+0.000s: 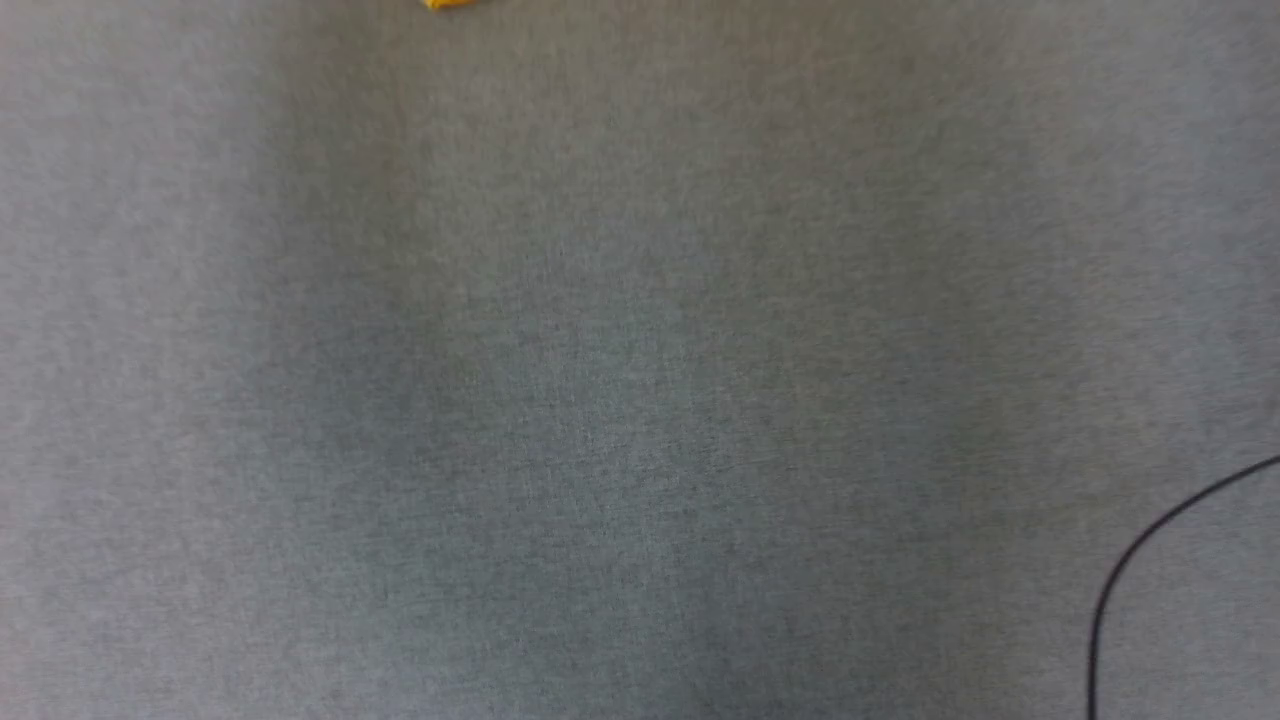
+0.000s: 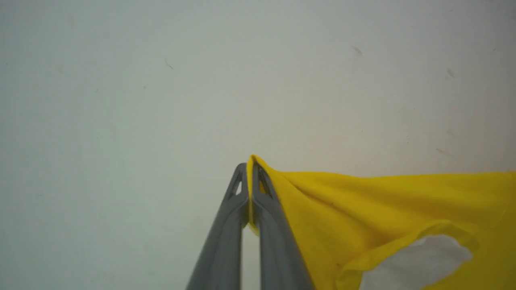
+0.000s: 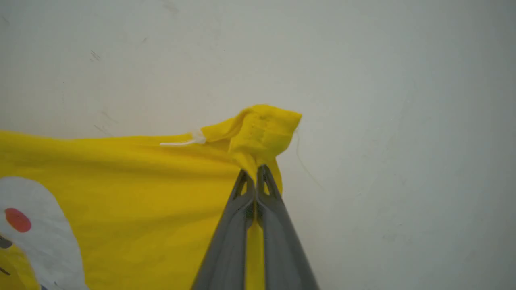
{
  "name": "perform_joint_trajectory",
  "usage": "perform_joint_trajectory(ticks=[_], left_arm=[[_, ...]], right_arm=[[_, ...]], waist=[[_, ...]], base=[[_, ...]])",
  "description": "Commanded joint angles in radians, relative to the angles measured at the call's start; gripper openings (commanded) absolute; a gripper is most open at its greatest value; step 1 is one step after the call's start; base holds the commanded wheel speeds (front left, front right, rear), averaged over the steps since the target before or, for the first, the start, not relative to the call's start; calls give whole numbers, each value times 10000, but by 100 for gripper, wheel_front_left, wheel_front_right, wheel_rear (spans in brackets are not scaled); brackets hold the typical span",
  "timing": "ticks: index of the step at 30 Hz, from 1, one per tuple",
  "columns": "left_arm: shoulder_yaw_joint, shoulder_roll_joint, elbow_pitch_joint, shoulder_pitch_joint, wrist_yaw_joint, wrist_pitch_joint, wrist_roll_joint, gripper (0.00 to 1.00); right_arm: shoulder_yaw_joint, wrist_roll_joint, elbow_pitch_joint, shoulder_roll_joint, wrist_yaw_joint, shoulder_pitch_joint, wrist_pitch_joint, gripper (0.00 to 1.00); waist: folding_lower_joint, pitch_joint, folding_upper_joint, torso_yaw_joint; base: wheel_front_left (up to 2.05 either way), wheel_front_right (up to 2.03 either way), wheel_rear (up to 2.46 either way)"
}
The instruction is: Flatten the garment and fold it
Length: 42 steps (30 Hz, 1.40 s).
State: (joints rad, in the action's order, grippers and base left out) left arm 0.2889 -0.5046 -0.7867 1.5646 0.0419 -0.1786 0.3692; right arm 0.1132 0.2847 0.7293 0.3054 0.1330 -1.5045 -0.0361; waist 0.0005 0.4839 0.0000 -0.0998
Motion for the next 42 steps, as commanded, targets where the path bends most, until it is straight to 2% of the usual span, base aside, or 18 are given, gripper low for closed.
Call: perform_joint_trajectory(ticks=[1, 8, 13, 18, 21, 24, 29, 33, 38, 42], left_arm=[[16, 69, -302, -27, 40, -182, 30, 0], [-51, 283, -1025, -398, 166, -497, 300, 0], [-287, 549, -1416, -1363, 296, -724, 722, 0], [-802, 831, -1231, -3282, 481, -815, 1421, 0], [-1188, 889, -658, -4891, 544, -825, 1801, 0], [-1474, 950, 244, -6754, 416, -828, 1985, 0], [-1801, 967, 2256, -9938, -196, -686, 2300, 0], [-1999, 847, 4415, -12670, -1062, -33, 2442, 0], [-2239, 817, 7406, -15759, -2330, 1029, 2585, 0], [-2294, 873, 9253, -17576, -3208, 1795, 2599, 0]], right_arm=[[211, 119, 323, -110, -23, -98, 184, 0], [951, 479, 1139, -255, -23, 156, 567, 0], [1756, 1114, 1452, -255, -23, 1014, 954, 0], [2593, 2044, 1152, -60, -23, 2762, 1323, 0], [2915, 2590, 619, 231, -23, 4075, 1575, 0], [3121, 2992, -59, 610, -23, 5447, 1750, 0], [3027, 3383, -1359, 1121, -23, 7777, 1647, 0], [2545, 3307, -2592, 1306, -23, 9717, 1471, 0], [1157, 2774, -4399, 1268, -23, 12132, 1004, 0], [-150, 2309, -6023, 743, -23, 14074, 297, 0]], waist=[[-5, 1016, 0, 130], [-5, 1211, 0, 231], [-5, 710, 0, 377], [-5, -278, 0, 575], [-5, -863, 0, 672], [-5, -1419, 0, 717], [-5, -2300, 0, 717], [-5, -2992, 0, 628], [-5, -3563, 0, 585], [-5, -3904, 0, 687]], base=[[0, 0, 0], [0, 0, 0], [0, 0, 0], [0, 0, 0], [0, 0, 0], [0, 0, 0], [0, 0, 0], [0, 0, 0], [0, 0, 0], [0, 0, 0]])
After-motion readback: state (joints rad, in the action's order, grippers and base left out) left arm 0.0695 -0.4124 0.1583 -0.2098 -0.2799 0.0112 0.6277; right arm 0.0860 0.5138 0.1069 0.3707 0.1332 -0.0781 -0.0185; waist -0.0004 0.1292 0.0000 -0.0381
